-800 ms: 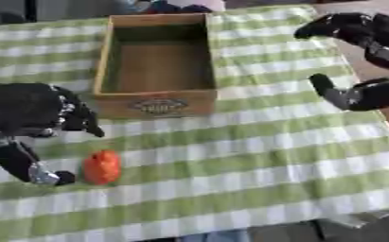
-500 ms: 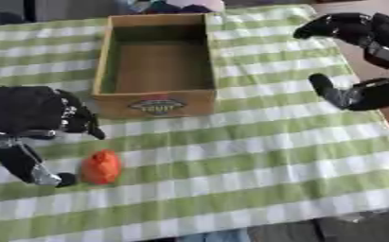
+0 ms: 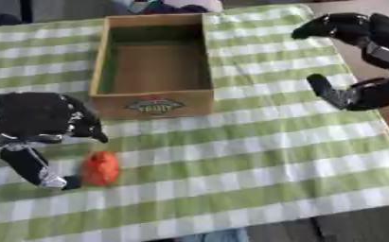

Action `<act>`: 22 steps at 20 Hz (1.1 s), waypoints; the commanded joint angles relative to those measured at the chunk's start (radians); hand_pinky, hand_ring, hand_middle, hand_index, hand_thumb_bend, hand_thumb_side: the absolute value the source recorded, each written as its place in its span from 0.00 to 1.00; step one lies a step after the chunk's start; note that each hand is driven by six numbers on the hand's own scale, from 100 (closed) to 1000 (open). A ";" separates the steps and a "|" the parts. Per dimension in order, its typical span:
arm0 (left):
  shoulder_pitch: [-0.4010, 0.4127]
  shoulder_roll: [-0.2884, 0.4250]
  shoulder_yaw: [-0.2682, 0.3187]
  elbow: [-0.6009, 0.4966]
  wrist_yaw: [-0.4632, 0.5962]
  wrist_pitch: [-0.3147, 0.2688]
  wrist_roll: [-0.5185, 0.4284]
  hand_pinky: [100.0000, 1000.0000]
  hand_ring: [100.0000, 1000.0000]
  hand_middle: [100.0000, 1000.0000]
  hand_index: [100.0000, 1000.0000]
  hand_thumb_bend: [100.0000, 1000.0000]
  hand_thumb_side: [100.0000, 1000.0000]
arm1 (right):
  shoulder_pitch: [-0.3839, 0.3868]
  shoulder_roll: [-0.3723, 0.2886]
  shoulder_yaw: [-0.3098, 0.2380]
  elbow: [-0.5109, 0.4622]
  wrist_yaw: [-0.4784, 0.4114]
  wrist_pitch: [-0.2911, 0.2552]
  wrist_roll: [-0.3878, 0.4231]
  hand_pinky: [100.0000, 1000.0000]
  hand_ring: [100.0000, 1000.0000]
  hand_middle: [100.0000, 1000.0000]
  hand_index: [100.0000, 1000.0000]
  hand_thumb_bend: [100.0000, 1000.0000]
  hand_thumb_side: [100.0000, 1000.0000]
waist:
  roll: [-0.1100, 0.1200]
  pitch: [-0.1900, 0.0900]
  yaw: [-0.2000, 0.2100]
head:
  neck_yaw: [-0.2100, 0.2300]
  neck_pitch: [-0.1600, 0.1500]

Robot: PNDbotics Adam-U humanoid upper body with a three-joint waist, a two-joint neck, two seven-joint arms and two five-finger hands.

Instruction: Pick up objects on the table and place them in the box.

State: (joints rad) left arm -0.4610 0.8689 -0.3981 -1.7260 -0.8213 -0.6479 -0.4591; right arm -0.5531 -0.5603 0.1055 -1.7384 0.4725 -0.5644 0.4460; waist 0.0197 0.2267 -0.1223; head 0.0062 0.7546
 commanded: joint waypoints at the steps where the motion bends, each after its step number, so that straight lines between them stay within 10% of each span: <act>1: -0.021 0.005 -0.002 0.008 -0.017 -0.192 -0.181 0.67 0.65 0.66 0.85 0.35 0.65 | -0.013 -0.017 -0.005 -0.006 -0.009 -0.001 0.002 0.77 0.80 0.79 0.96 0.00 0.45 | 0.000 -0.017 -0.001 | -0.003 -0.005; 6: -0.018 -0.013 -0.020 0.025 -0.042 -0.204 -0.189 0.66 0.64 0.65 0.85 0.32 0.62 | -0.013 -0.016 -0.006 -0.006 -0.009 -0.001 0.002 0.77 0.80 0.79 0.96 0.00 0.45 | 0.000 -0.016 -0.003 | -0.004 -0.005; 15: -0.013 -0.038 -0.030 0.052 -0.037 -0.225 -0.165 0.56 0.52 0.52 0.74 0.00 0.22 | -0.013 -0.014 -0.006 -0.005 -0.012 -0.001 0.003 0.77 0.80 0.79 0.96 0.00 0.45 | -0.002 -0.016 -0.003 | -0.006 -0.005; 20: -0.007 -0.026 -0.002 0.021 0.049 -0.217 -0.096 0.46 0.40 0.38 0.61 0.00 0.18 | -0.012 -0.015 -0.007 -0.004 -0.011 -0.001 0.002 0.77 0.80 0.79 0.96 0.00 0.45 | -0.001 -0.017 -0.002 | -0.009 -0.007; 21: -0.006 -0.018 0.006 0.009 0.074 -0.214 -0.092 0.46 0.39 0.37 0.60 0.00 0.32 | -0.012 -0.016 -0.007 -0.004 -0.011 -0.001 0.002 0.77 0.80 0.79 0.96 0.00 0.45 | -0.001 -0.017 -0.002 | -0.009 -0.007; 22: -0.007 -0.007 0.014 -0.008 0.105 -0.211 -0.091 0.46 0.39 0.36 0.59 0.00 0.18 | -0.011 -0.016 -0.007 -0.004 -0.011 -0.001 0.002 0.77 0.80 0.79 0.96 0.00 0.45 | 0.000 -0.018 -0.002 | -0.010 -0.008</act>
State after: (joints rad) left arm -0.4572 0.8198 -0.4109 -1.7057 -0.7486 -0.7031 -0.4038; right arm -0.5532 -0.5599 0.1055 -1.7382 0.4653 -0.5644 0.4469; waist 0.0195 0.2268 -0.1237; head -0.0021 0.7546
